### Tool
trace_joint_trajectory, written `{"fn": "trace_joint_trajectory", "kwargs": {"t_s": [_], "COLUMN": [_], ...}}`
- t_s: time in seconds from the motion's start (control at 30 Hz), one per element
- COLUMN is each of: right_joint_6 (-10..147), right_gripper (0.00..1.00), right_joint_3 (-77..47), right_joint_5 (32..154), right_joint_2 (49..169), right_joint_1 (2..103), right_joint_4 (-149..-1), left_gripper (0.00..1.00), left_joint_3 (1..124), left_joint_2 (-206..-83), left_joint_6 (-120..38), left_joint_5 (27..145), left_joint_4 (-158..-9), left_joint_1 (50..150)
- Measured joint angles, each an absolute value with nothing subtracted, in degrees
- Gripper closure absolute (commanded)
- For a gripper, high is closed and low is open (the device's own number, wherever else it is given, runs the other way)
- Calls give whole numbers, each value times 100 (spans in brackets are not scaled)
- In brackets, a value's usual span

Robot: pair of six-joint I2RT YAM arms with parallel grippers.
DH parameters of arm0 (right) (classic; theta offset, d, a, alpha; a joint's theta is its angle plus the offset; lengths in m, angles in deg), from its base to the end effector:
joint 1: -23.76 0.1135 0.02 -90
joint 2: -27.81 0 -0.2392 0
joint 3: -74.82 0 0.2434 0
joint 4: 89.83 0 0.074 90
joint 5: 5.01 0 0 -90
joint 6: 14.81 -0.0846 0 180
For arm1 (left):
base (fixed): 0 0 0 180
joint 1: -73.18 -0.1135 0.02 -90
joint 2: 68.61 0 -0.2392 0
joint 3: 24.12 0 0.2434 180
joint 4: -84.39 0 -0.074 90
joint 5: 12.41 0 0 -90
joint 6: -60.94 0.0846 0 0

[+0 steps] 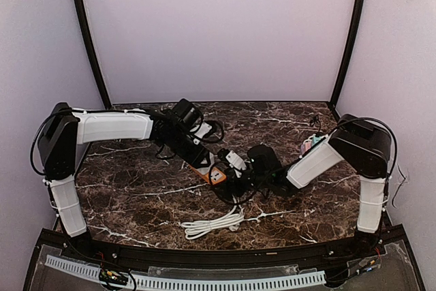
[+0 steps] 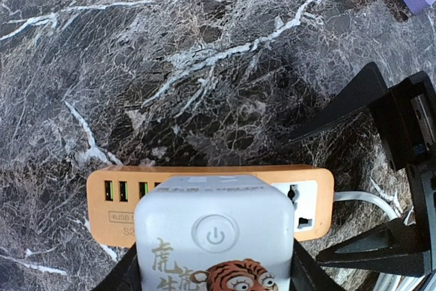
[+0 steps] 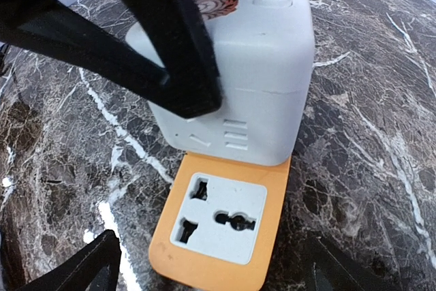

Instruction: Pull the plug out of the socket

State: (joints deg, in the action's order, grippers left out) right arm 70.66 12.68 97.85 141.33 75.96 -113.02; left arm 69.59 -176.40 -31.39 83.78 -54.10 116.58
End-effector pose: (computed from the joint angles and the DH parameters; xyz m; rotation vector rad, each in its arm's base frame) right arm 0.2335 0.3318 0.0687 -1.0031 1.9111 0.8260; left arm 0.2978 -0.2942 0.1516 0.9507 2.4142 -0.4414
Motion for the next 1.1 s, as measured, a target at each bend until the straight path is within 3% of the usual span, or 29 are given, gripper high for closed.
{"fn": "trace_joint_trajectory", "kwargs": {"t_s": [0.63,0.9,1.1], "right_joint_6": [7310,7251,7264], "right_gripper": [37,66,97], "right_joint_3": [719,669,662], "right_joint_5": [9566,9442,9381], "right_joint_2": [14725,14876,14955], "right_joint_1": [7627,7664,7697], "right_joint_4": [-11409,-11704,-11870], "left_gripper": [99,99,99], "left_joint_3": [6697,6585,6535], "left_joint_2": [-17474,-17382,-17328], "left_joint_6": [-3272,-3460,-3489], "left_joint_5": [8370,8186,8024], "left_joint_4": [-5600,-5681,-5681], "left_joint_1": [11658,11640,11671]}}
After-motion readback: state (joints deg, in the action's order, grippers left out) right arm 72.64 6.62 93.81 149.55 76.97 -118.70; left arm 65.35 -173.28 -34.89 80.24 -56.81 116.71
